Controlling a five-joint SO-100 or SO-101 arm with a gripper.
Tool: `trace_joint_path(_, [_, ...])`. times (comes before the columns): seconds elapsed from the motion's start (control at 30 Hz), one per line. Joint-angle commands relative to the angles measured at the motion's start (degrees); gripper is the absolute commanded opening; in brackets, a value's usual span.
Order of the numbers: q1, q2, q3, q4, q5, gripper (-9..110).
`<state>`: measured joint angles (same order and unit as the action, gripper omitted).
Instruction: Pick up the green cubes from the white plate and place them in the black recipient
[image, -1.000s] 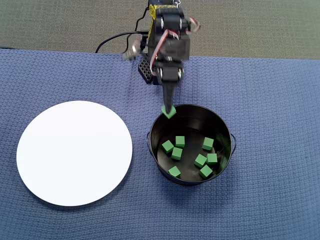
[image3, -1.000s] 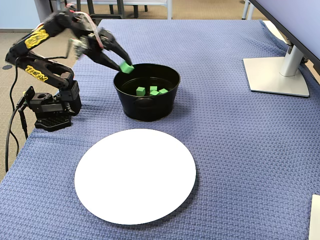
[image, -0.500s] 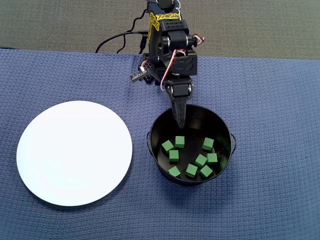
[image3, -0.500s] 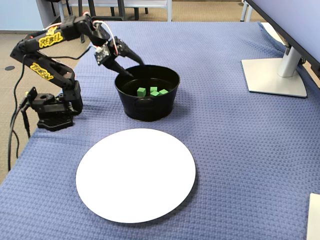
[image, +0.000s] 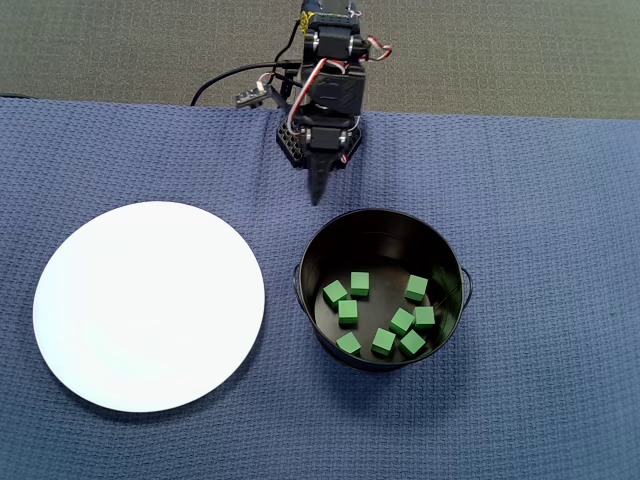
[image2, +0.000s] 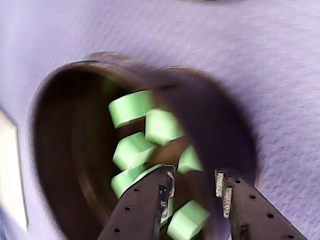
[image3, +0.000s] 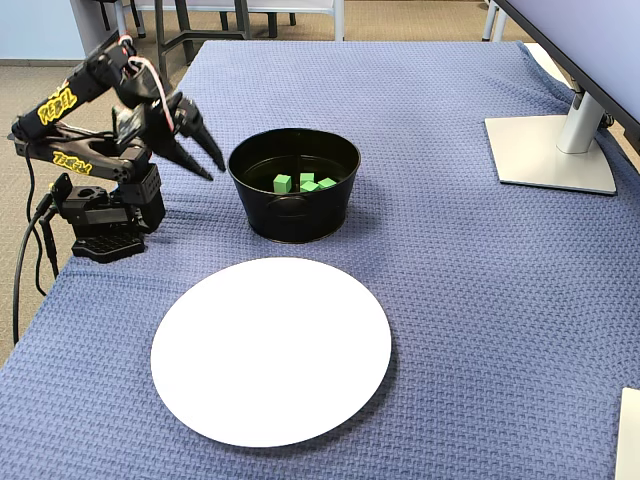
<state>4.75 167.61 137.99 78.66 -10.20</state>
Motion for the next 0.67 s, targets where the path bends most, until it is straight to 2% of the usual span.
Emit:
trace_joint_path(0.0, [2.0, 5.1, 4.6, -0.5, -1.3, 0])
trace_joint_path(0.63, [2.6, 7.6, 7.1, -0.8, -0.9, 0])
